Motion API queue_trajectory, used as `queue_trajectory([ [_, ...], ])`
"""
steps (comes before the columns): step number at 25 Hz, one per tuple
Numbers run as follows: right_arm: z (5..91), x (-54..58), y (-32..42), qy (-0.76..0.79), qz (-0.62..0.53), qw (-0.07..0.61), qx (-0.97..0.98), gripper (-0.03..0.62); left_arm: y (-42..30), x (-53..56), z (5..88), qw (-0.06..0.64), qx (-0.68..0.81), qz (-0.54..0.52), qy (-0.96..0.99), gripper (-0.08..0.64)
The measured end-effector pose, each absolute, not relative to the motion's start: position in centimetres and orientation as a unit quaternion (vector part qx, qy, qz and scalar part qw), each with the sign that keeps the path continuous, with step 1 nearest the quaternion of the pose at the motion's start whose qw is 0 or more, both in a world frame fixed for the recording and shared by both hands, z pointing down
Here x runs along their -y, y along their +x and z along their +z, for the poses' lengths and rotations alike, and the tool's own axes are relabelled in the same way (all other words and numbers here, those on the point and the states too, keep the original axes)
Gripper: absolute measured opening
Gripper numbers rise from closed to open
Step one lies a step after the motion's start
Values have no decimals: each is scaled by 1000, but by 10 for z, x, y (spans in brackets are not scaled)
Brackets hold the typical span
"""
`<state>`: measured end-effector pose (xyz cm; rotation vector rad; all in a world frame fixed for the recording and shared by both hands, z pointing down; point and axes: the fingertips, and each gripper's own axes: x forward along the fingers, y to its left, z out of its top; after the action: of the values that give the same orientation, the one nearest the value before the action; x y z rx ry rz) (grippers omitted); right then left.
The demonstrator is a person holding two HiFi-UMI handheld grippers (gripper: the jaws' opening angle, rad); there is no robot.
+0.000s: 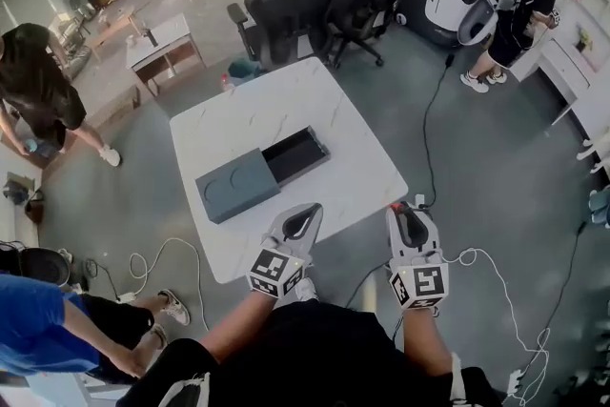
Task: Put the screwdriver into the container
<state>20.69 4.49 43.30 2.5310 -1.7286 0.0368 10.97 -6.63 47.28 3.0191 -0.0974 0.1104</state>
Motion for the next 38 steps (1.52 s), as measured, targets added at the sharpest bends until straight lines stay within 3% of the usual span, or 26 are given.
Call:
queue_trajectory([
  [12, 437, 54, 163, 780, 0, 69, 622, 95, 67, 146, 482, 78, 92, 31, 992, 9],
  [21, 447, 108, 178, 743, -5, 94, 663, 95, 51, 183, 493, 80, 154, 51, 983, 9],
  [38, 490, 197, 243, 615, -20, 159, 772, 95, 110, 226, 504, 89, 304, 69, 946, 9],
])
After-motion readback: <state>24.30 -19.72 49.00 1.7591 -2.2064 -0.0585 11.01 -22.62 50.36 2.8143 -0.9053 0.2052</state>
